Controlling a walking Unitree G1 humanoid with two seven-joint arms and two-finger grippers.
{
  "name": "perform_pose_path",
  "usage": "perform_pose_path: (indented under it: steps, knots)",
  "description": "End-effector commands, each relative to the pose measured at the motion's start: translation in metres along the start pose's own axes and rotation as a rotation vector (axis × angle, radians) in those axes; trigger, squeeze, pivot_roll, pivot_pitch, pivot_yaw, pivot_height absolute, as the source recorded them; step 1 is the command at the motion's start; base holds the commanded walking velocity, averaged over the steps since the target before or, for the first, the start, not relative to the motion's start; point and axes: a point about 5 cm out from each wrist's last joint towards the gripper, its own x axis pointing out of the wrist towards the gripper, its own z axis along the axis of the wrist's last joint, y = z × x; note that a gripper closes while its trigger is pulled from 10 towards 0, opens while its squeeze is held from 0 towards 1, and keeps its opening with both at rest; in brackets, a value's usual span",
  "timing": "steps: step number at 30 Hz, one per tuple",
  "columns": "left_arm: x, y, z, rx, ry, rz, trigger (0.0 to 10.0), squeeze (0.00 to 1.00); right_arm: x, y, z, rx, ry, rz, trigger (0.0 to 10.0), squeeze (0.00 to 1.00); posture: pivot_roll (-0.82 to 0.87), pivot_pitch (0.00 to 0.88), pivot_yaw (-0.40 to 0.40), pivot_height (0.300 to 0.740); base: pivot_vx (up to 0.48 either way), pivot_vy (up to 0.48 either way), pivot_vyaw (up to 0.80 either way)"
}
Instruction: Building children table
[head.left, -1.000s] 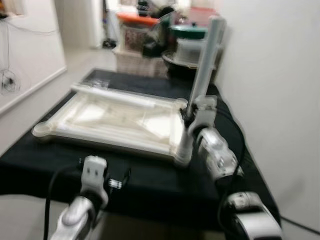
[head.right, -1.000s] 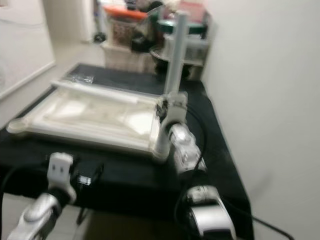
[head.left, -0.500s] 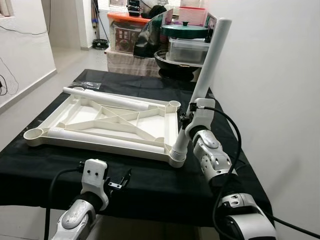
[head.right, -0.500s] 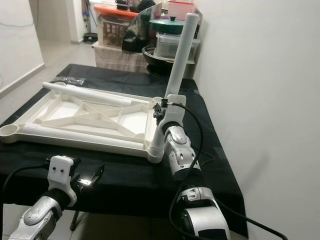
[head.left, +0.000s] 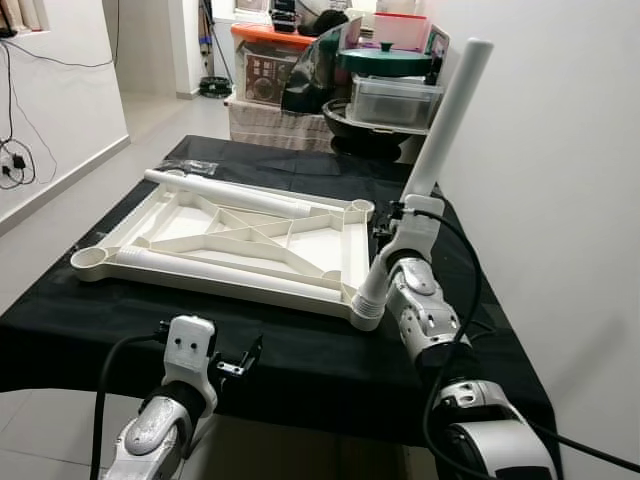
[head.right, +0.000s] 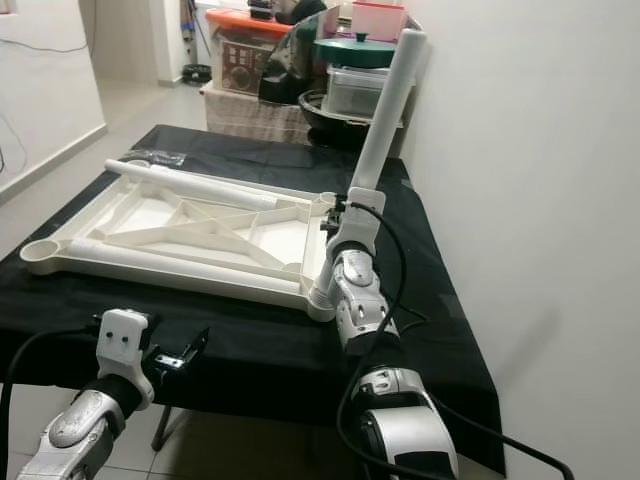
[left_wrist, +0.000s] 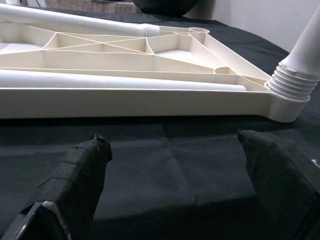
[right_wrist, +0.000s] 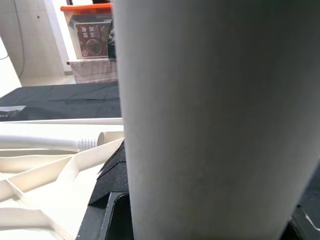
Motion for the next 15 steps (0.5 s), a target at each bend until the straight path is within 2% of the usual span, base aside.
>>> perform_pose_path:
  steps: [1, 15]
  knots:
    - [0.0026, 0.0005, 0.0014, 0.011, -0.010, 0.002, 10.0, 0.00, -0.0093, -0.0262, -0.0531, -0.077, 0.214, -0.100, 0.0, 0.00, 0.04, 0.000, -0.098, 0.740, 0.000, 0.000, 0.00]
    - [0.0032, 0.0012, 0.0009, 0.012, -0.010, 0.012, 10.0, 0.00, -0.0103, -0.0182, -0.0493, -0.095, 0.179, -0.092, 0.0, 0.00, 0.04, 0.000, -0.096, 0.740, 0.000, 0.000, 0.00]
